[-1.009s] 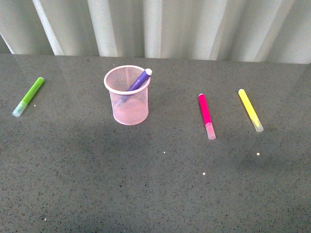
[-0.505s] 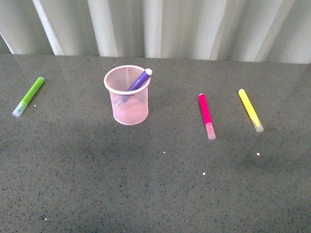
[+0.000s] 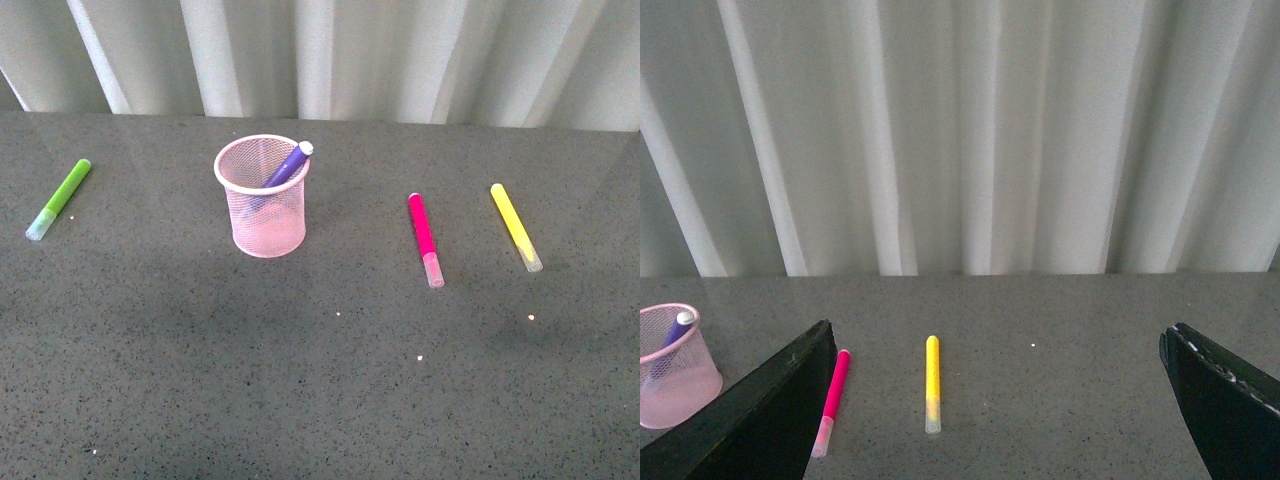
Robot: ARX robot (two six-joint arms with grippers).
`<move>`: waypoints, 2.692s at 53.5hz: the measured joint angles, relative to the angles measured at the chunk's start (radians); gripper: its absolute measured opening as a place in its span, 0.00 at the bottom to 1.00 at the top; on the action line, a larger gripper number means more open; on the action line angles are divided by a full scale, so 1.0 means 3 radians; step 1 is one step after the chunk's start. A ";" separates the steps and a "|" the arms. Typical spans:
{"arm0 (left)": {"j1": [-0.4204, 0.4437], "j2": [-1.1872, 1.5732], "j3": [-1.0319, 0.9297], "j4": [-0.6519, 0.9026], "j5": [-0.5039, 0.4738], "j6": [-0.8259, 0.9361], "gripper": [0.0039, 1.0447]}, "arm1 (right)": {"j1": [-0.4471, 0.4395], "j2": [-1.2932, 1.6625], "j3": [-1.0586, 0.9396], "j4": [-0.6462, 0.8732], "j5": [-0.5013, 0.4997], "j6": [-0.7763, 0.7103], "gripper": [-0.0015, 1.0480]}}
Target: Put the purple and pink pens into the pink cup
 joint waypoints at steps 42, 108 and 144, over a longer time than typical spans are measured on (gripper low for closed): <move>0.0000 -0.0752 0.0001 -0.0773 0.0000 -0.0003 0.18 | 0.0001 0.0000 0.0000 0.0000 0.0000 0.0000 0.93; 0.0000 -0.0754 0.0001 -0.0776 0.0000 -0.0001 0.94 | 0.1235 0.4182 0.1666 0.1245 0.0305 0.0186 0.93; 0.0000 -0.0754 0.0001 -0.0776 0.0000 -0.0001 0.94 | 0.1217 0.6311 0.3395 0.0229 0.0881 0.0829 0.93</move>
